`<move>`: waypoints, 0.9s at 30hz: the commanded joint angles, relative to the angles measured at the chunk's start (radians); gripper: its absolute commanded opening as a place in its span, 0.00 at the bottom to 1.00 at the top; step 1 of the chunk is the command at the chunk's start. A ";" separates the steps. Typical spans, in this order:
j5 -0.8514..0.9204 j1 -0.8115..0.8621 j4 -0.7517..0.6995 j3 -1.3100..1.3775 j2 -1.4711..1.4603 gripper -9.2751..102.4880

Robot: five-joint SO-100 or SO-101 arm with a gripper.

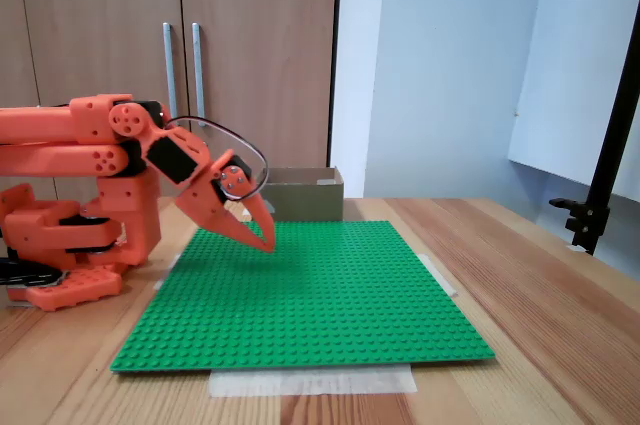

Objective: Pick the red lego block and put it in the box.

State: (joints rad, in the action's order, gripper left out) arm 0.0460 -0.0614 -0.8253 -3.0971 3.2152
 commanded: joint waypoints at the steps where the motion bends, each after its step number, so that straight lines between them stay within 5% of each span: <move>1: -0.009 0.006 0.002 -0.025 0.008 0.08; 27: -0.003 0.003 0.006 -0.069 0.008 0.08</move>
State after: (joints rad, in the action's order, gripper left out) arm 0.0383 -0.0614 -0.8237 -3.1554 3.2152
